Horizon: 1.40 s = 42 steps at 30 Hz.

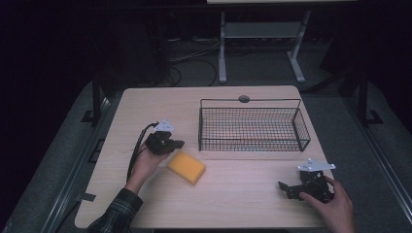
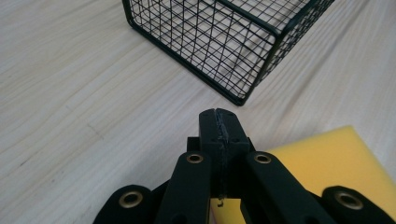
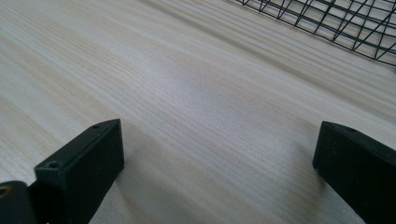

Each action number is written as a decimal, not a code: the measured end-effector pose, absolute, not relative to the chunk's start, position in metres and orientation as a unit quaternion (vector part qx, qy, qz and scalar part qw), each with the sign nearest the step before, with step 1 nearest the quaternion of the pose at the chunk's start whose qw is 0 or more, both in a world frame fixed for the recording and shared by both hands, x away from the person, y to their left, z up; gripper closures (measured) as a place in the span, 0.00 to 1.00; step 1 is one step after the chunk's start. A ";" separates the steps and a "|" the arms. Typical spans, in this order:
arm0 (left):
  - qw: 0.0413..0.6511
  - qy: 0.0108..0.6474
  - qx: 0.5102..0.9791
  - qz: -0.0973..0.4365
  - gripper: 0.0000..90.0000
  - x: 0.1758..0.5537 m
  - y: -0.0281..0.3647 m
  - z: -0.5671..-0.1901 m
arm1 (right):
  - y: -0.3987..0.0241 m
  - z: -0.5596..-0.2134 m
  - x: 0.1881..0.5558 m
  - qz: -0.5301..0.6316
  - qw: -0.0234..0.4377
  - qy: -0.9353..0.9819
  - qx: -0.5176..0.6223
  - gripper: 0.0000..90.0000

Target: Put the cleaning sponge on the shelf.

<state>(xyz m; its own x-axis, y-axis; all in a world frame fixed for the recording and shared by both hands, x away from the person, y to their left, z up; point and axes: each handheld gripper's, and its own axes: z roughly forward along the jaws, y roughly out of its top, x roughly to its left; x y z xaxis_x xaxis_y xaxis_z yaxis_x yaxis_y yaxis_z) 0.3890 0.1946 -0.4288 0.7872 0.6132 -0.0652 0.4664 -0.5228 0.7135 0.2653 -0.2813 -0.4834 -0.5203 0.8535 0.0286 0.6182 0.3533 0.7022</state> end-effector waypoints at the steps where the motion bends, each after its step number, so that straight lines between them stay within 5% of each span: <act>1: 0.372 0.310 0.870 0.096 1.00 0.392 0.194 -0.431 | -0.281 -0.483 0.265 0.337 0.174 0.804 0.458 0.01; 17: 0.352 0.311 0.879 0.079 1.00 0.388 0.200 -0.439 | -0.281 -0.483 0.265 0.337 0.174 0.804 0.458 0.01; 42: 0.352 0.302 0.885 0.051 1.00 0.331 0.214 -0.438 | -0.281 -0.483 0.265 0.337 0.174 0.804 0.458 0.01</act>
